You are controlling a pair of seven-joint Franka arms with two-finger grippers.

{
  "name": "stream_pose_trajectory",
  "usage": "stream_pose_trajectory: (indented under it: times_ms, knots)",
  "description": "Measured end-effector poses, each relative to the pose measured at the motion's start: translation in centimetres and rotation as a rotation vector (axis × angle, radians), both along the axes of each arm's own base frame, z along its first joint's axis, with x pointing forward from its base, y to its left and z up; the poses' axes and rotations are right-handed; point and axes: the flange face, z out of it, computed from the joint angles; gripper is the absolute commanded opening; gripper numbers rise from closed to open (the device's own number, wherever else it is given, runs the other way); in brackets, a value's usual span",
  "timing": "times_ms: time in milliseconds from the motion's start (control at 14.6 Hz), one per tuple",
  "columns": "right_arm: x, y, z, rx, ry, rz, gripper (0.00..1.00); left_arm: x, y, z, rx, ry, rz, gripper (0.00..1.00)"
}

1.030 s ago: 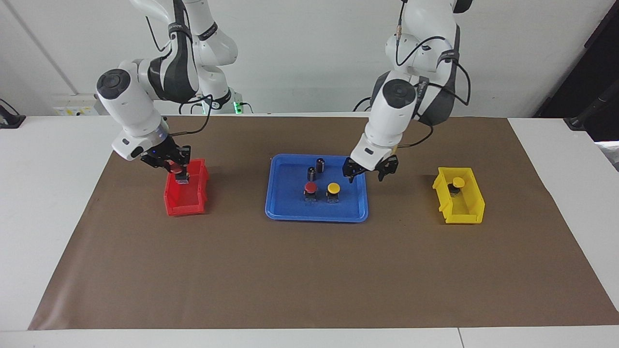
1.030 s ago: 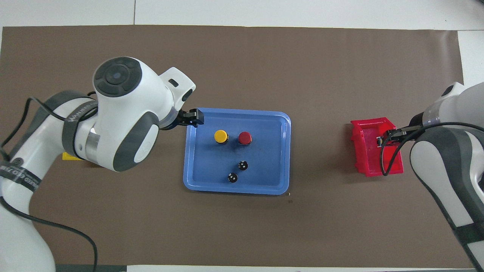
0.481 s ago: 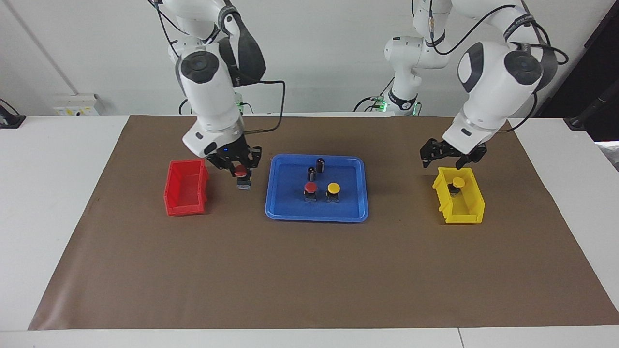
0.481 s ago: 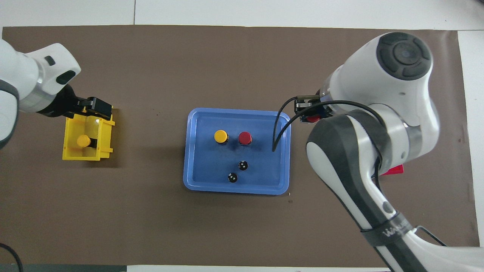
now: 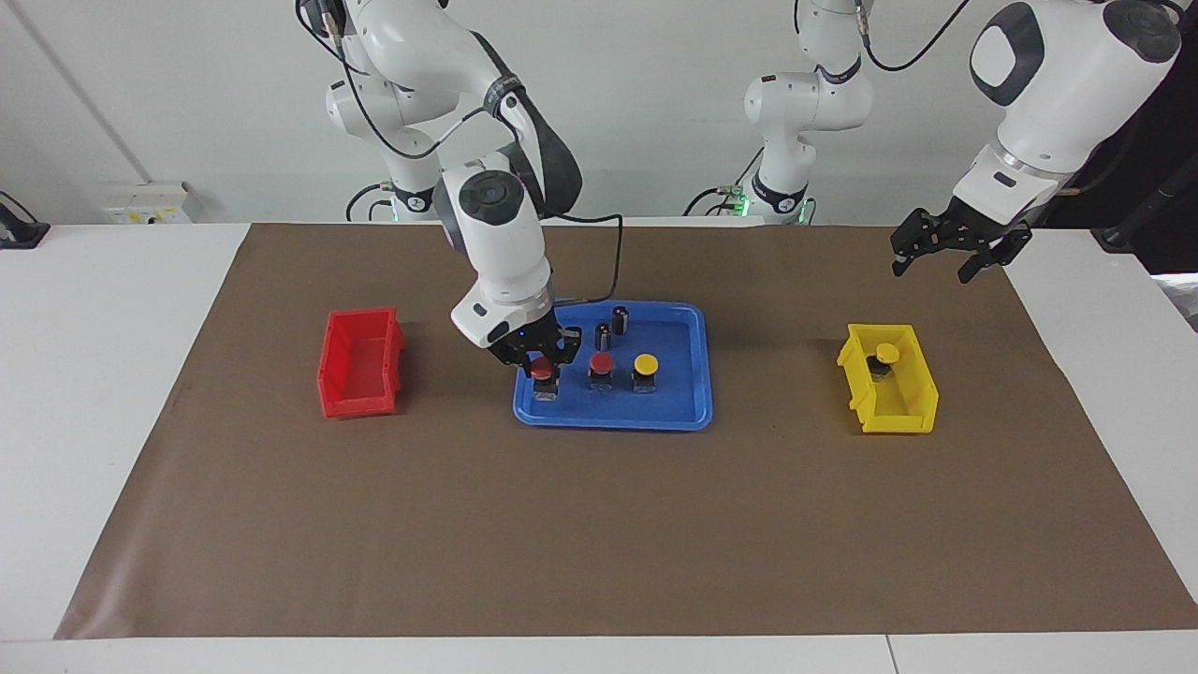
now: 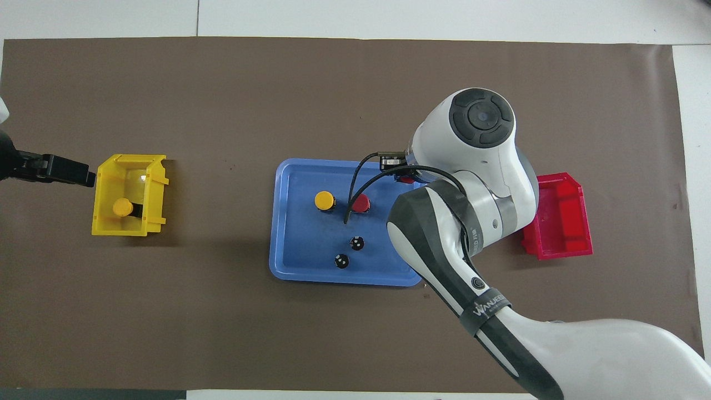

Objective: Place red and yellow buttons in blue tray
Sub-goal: 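Carry the red button into the tray while the left gripper returns to yellow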

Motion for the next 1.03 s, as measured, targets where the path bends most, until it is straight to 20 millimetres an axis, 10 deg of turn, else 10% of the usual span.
stream_pose_trajectory:
  times_ms: [481,687,1030]
  knots:
    - [-2.4,1.5,-3.5,-0.012,0.023,0.011,0.41,0.9,3.4,-11.9,0.008,-0.031,0.077,0.72]
    - [-2.5,1.3,-3.8,-0.015,0.028,0.008,1.0,-0.1,3.3,-16.1,0.011,-0.016,0.077,0.72]
    - [-1.1,0.3,0.0,-0.026,-0.034,0.006,1.0,-1.2,3.5,-18.8,0.013,-0.011,0.083,0.68]
